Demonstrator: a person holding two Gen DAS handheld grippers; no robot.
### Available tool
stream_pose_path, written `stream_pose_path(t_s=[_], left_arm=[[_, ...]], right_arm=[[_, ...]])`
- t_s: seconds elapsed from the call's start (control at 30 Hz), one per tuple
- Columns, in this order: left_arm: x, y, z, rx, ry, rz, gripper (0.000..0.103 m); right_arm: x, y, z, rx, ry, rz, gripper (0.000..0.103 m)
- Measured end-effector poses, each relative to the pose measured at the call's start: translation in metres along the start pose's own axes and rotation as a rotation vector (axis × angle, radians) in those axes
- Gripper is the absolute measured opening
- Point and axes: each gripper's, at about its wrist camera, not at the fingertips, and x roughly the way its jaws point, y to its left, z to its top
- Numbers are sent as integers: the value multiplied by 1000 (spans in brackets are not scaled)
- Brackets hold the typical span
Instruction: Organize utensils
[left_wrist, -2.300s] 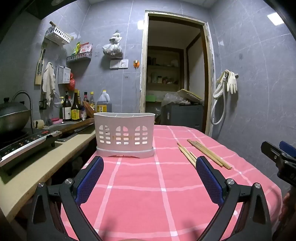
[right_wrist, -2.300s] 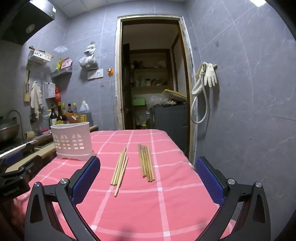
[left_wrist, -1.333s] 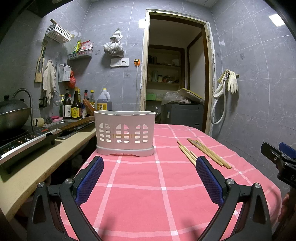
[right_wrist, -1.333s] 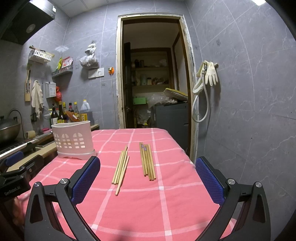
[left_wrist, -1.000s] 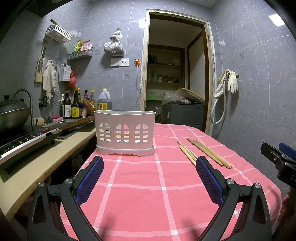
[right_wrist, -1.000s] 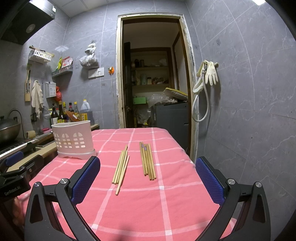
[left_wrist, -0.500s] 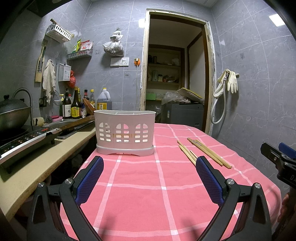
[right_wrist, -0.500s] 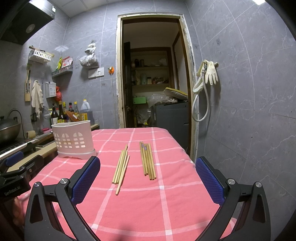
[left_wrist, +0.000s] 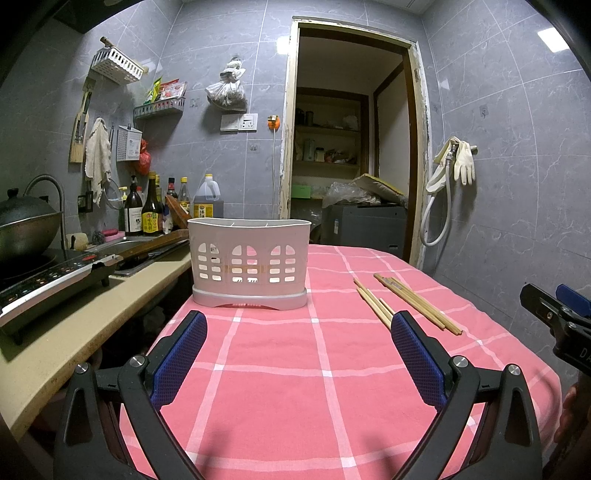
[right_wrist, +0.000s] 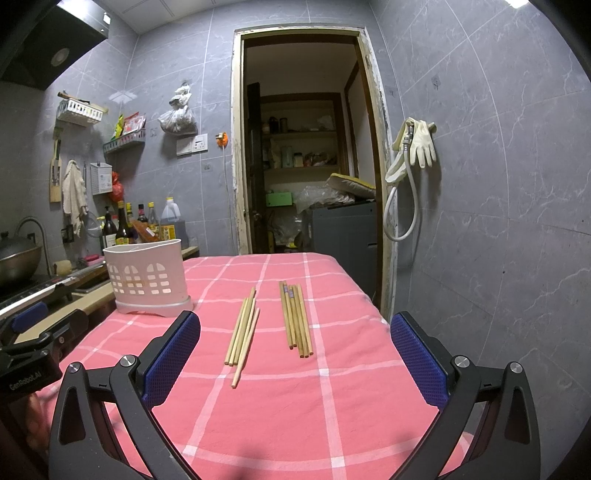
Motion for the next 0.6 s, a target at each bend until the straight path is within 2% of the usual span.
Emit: stream_pose_path(t_s=[0.33, 0.6], left_arm=[[2, 2, -6, 2, 1, -1, 98], [0, 0, 1, -1, 2, 0, 98]], right_arm=[[0, 1, -1, 1, 1, 0, 103], [1, 2, -1, 2, 2, 0, 103]])
